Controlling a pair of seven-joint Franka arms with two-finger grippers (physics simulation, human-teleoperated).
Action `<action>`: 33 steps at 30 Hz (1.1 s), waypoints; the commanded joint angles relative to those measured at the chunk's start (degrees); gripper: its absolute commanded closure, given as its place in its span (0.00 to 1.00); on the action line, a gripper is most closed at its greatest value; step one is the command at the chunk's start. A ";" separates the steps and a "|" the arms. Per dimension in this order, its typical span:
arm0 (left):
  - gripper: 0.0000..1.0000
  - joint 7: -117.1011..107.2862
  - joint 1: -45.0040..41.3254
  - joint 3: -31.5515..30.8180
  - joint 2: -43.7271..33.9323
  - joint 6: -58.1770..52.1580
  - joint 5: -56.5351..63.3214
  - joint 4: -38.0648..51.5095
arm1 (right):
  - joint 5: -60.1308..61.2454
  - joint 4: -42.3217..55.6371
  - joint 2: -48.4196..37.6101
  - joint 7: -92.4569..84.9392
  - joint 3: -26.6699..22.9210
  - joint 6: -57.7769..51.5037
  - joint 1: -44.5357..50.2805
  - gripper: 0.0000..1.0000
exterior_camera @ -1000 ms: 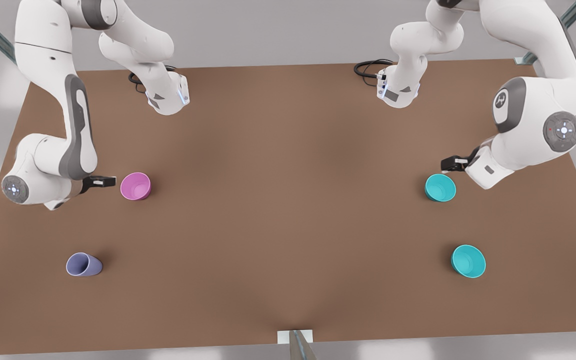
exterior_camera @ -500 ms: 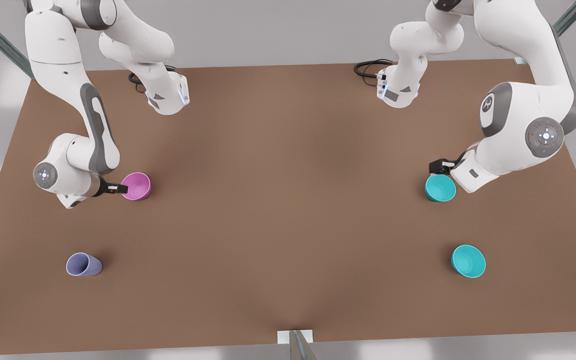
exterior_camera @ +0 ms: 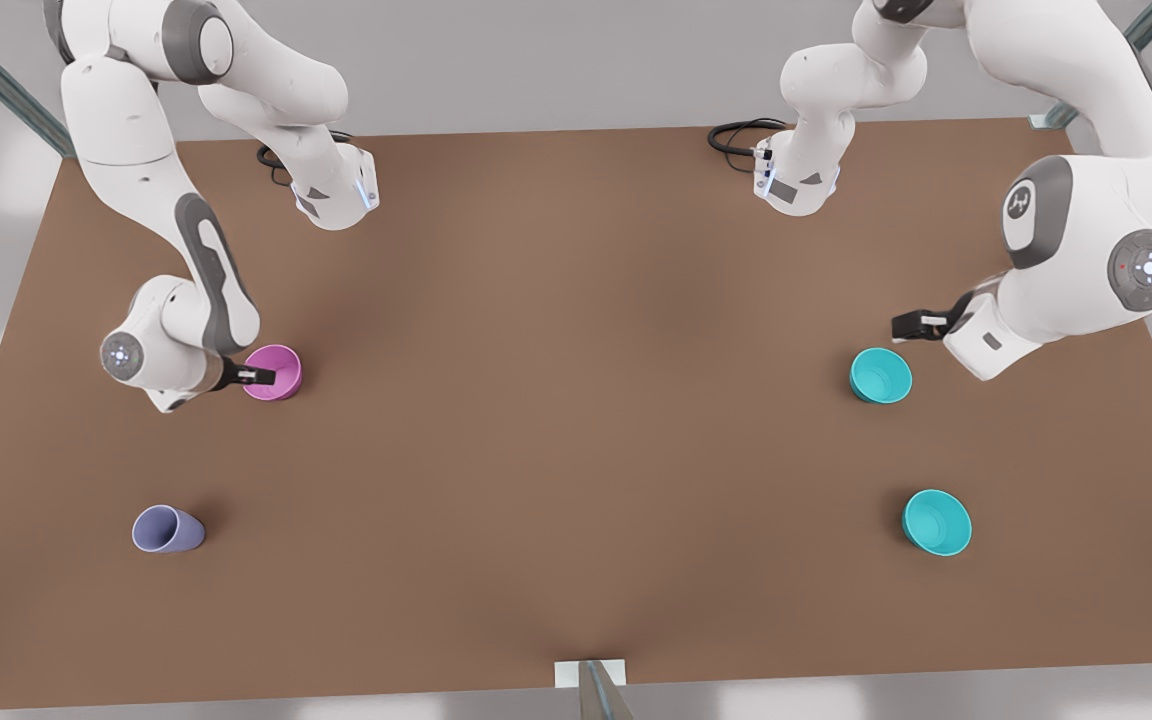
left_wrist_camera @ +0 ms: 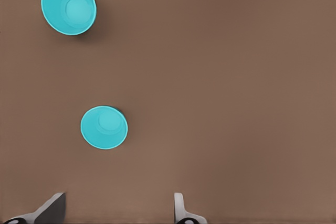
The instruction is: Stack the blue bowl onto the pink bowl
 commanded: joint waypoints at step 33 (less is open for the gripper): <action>0.00 0.28 0.66 0.07 0.55 -3.38 -0.52 2.05 | 19.18 68.94 39.68 41.76 11.06 4.95 41.05 0.79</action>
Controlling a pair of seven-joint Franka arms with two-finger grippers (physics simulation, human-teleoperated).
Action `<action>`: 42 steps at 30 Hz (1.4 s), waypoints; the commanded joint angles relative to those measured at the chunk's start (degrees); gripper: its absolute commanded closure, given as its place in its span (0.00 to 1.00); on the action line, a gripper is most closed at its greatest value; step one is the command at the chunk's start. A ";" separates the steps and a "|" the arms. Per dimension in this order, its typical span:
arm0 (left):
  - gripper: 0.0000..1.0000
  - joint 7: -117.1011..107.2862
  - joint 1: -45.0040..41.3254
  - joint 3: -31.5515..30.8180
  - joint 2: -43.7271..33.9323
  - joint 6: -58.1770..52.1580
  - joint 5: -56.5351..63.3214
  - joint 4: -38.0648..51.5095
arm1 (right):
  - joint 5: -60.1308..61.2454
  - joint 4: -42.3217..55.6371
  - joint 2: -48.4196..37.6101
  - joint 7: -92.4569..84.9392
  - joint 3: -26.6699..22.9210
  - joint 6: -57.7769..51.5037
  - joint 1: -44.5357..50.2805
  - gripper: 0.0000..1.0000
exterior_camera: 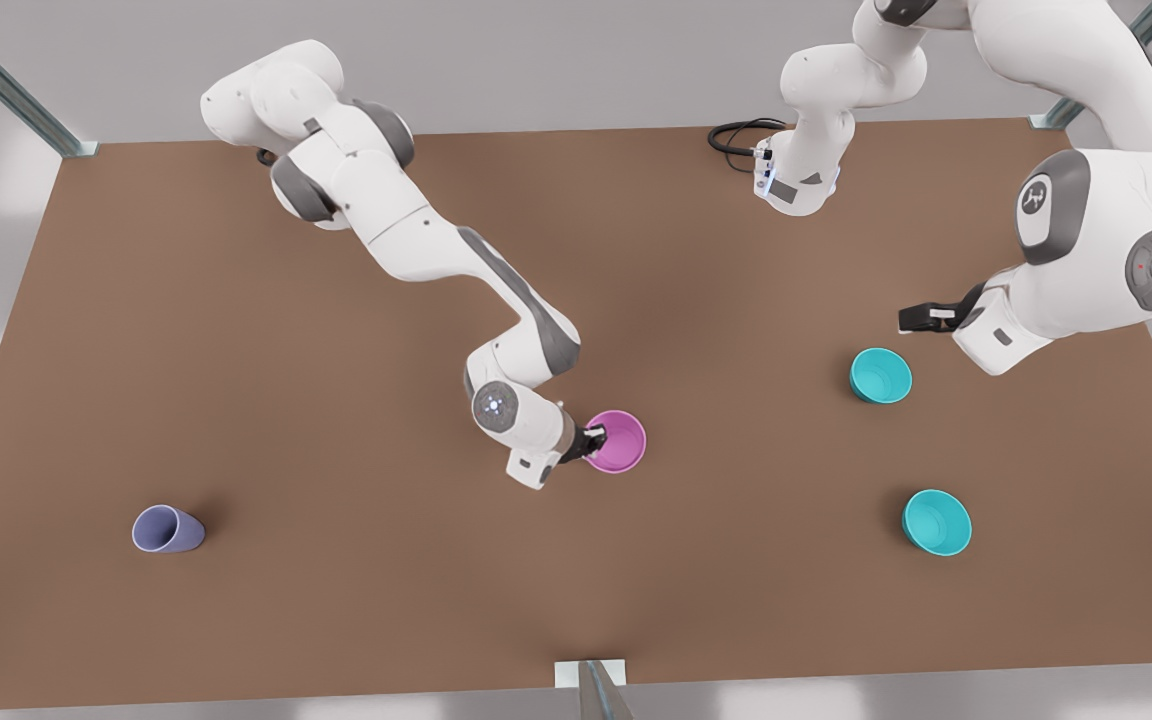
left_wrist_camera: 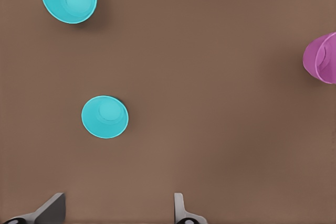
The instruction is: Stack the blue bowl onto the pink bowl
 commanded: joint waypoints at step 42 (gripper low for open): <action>0.73 33.54 3.93 14.39 14.79 43.52 -12.83 -36.27 | -30.62 -7.43 -46.49 1.00 -7.38 -54.38 -28.34 0.00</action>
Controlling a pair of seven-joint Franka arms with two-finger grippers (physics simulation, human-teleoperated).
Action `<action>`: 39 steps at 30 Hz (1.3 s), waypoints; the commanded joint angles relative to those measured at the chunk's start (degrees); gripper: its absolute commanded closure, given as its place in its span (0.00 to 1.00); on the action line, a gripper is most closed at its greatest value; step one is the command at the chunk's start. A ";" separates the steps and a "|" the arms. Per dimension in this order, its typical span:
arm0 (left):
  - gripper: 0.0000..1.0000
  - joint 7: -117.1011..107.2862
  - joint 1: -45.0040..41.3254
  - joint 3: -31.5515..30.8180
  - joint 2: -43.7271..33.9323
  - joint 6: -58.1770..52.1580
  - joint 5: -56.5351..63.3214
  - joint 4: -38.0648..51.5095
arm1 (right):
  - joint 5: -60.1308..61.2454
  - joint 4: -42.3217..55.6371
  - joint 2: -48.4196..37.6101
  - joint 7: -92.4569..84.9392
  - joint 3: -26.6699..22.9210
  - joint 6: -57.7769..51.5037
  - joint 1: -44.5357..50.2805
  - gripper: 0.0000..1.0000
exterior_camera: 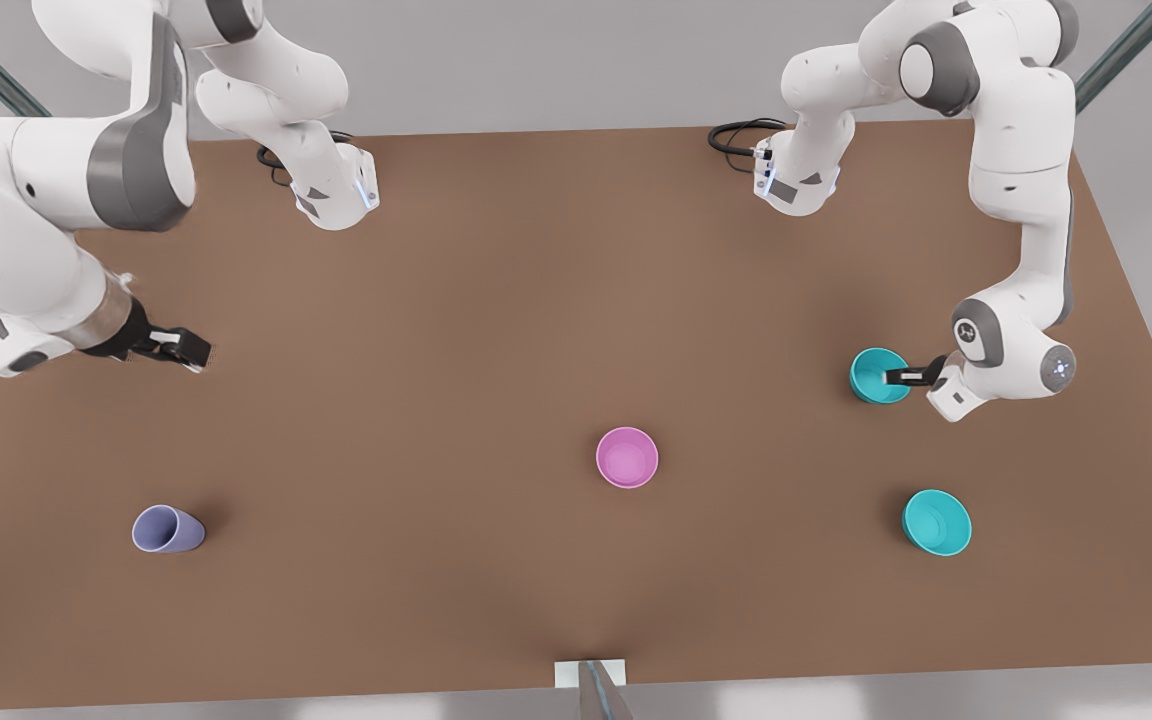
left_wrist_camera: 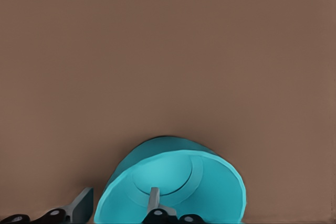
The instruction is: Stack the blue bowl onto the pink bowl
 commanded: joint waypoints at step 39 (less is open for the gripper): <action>0.79 -46.66 -33.53 -7.25 25.73 -16.80 -1.72 56.73 | -0.80 2.47 -0.06 -1.88 0.07 0.05 -2.49 0.00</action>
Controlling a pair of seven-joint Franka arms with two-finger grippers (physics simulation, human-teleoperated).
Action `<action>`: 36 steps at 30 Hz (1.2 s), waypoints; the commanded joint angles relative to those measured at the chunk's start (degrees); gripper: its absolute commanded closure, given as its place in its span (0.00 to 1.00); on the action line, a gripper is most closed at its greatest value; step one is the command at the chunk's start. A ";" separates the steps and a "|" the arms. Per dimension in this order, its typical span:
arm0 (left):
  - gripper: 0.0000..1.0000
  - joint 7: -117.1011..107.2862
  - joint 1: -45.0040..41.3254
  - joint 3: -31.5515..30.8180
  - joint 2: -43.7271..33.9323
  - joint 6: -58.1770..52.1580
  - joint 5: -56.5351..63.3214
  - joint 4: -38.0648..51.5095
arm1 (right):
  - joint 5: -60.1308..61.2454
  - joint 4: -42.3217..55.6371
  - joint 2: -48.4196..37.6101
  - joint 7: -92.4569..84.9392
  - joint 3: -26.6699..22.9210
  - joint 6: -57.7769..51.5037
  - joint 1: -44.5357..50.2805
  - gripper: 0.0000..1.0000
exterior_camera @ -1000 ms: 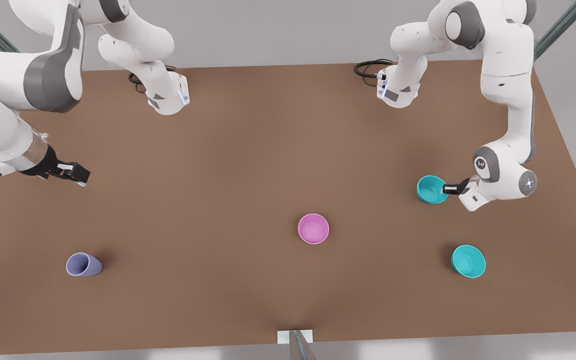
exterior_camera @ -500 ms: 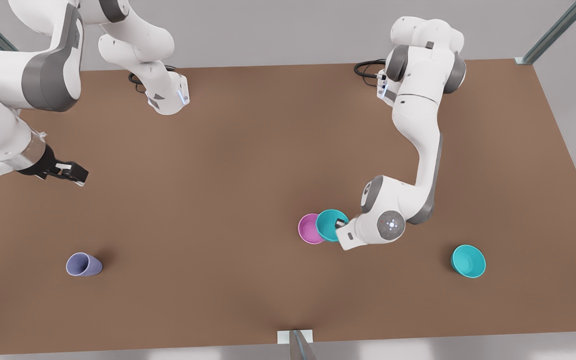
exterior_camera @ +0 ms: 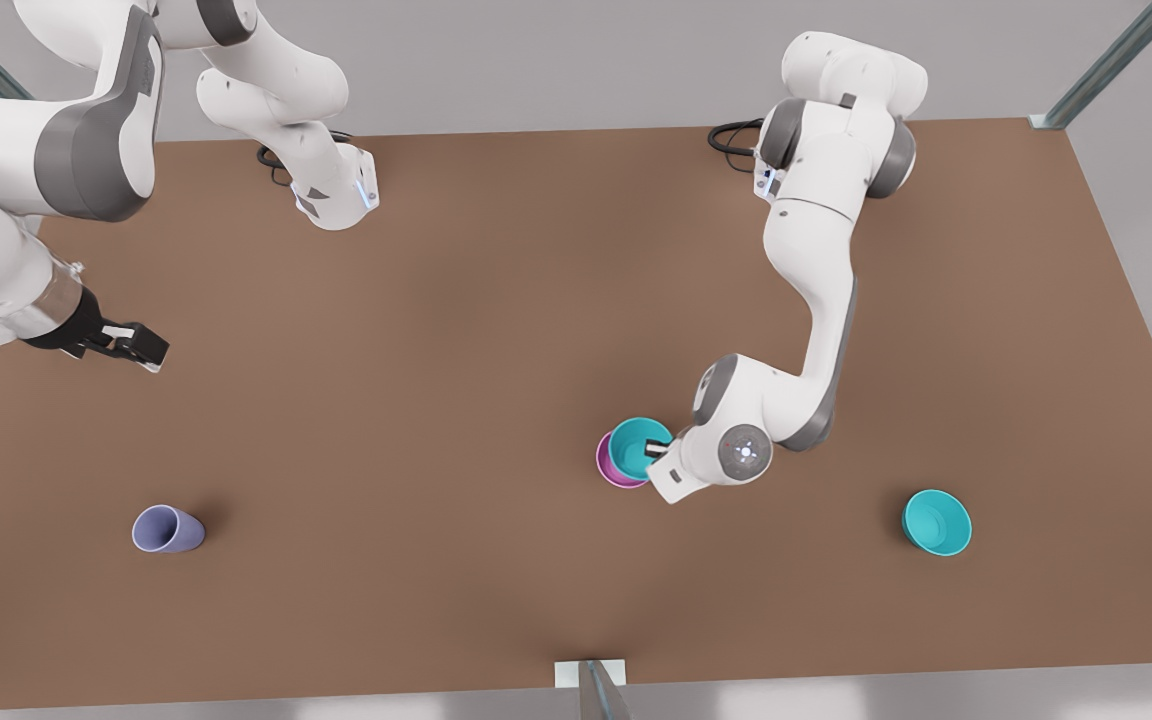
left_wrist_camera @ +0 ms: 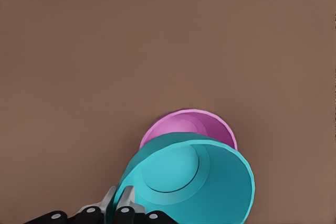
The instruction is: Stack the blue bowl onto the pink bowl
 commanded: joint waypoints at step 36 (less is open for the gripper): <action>0.00 3.12 12.03 -0.40 -25.62 -35.73 18.82 0.06 | 0.10 0.28 -0.07 -0.28 -0.03 -0.01 -0.34 0.00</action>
